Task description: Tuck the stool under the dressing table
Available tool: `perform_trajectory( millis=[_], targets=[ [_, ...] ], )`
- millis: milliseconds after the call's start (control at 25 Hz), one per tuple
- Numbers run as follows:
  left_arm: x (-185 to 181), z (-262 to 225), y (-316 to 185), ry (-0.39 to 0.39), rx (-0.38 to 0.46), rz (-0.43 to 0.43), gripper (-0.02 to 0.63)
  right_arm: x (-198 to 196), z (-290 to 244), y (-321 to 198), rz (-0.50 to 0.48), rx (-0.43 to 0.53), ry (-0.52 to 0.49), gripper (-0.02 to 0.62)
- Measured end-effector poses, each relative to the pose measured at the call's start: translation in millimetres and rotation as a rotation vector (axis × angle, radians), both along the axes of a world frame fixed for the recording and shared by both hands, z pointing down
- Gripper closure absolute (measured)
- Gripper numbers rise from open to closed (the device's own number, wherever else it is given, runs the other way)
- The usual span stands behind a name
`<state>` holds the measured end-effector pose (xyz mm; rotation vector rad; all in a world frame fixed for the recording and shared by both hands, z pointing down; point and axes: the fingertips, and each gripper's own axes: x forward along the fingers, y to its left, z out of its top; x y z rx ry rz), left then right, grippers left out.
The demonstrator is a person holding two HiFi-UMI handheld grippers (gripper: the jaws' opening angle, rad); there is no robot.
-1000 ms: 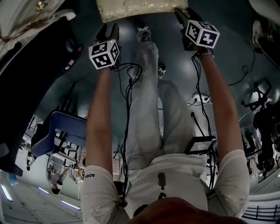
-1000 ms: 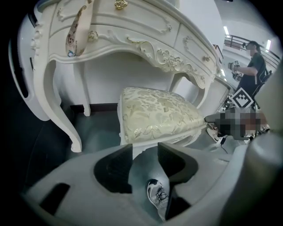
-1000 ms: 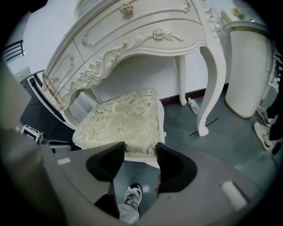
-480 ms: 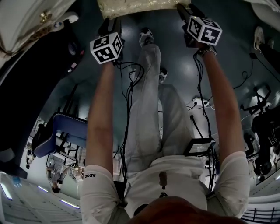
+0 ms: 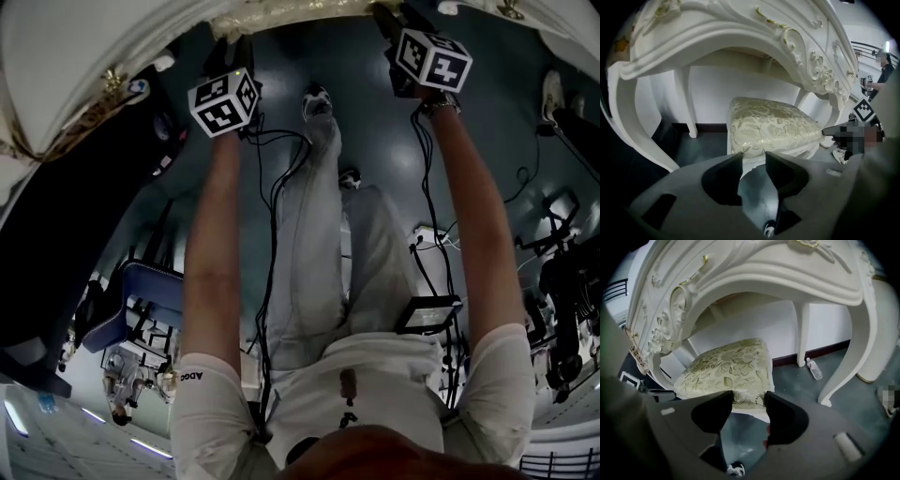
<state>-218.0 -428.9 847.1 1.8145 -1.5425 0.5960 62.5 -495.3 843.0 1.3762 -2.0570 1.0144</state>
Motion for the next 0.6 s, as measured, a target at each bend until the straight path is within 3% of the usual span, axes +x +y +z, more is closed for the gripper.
perform_trajectory(
  millis=[280, 480, 600],
  targets=[
    [1.4, -7.9, -0.2, 0.000, -0.003, 0.030, 0.453, 2.2, -8.2, -8.0, 0.018, -0.008, 0.023, 0.358],
    [7.5, -17.2, 35.1, -0.012, -0.005, 0.079, 0.548, 8.4, -17.1, 21.7, 0.082, 0.025, 0.035, 0.564],
    [17.3, -34.0, 61.1, -0.017, -0.001, 0.091, 0.598, 4.6, -35.5, 50.8, 0.043, 0.036, 0.026, 0.589]
  ],
)
